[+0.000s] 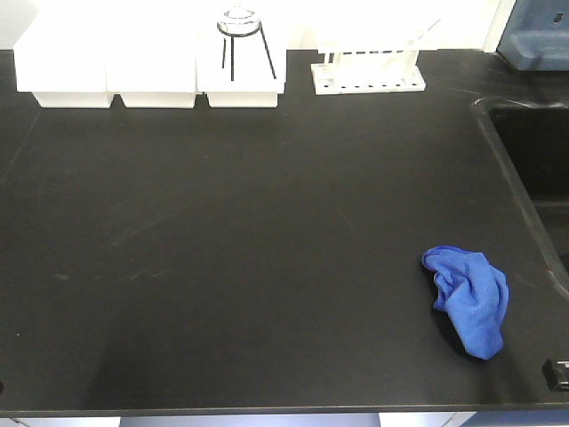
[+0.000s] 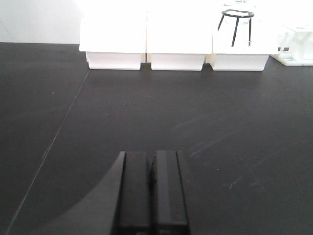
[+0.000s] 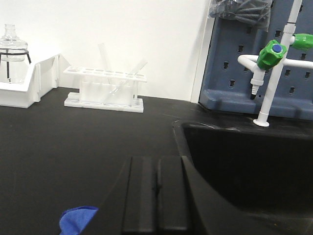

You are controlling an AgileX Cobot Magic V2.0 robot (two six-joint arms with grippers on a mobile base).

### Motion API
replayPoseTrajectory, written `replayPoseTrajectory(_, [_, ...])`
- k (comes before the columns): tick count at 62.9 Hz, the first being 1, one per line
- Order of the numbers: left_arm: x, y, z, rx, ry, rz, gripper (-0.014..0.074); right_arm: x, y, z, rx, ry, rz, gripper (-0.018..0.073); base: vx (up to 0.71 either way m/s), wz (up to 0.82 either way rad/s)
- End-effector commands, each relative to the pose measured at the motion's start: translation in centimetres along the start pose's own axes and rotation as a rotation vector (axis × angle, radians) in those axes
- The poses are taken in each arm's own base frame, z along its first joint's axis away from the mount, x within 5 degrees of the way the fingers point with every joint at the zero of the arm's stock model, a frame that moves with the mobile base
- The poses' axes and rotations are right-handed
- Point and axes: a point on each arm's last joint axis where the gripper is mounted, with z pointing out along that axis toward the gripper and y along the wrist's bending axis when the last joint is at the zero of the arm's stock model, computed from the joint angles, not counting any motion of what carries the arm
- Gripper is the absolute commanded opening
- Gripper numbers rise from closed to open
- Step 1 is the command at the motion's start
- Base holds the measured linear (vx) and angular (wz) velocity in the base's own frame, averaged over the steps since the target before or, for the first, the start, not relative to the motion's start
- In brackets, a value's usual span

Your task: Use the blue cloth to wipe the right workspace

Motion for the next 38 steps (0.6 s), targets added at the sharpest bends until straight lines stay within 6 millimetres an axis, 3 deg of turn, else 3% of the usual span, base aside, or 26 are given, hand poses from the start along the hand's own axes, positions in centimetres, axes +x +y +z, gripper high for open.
replayPoseTrajectory(1, [0.2, -0.1, 0.1, 0.018, -0.063, -0.006, -0.0006, -0.2, -0.1, 0.0, 0.022, -0.077, -0.007, -0.0008, 0.00, 0.00])
replayPoseTrajectory(31, [0.2, -0.1, 0.1, 0.018, -0.063, -0.006, -0.0006, -0.5, -0.2, -0.1, 0.030, -0.112, -0.008, -0.0008, 0.00, 0.00])
replayPoseTrajectory(38, [0.2, -0.1, 0.1, 0.018, -0.063, -0.006, -0.0006, -1.4, -0.4, -0.2, 0.049, -0.201, 0.020, -0.0008, 0.00, 0.00])
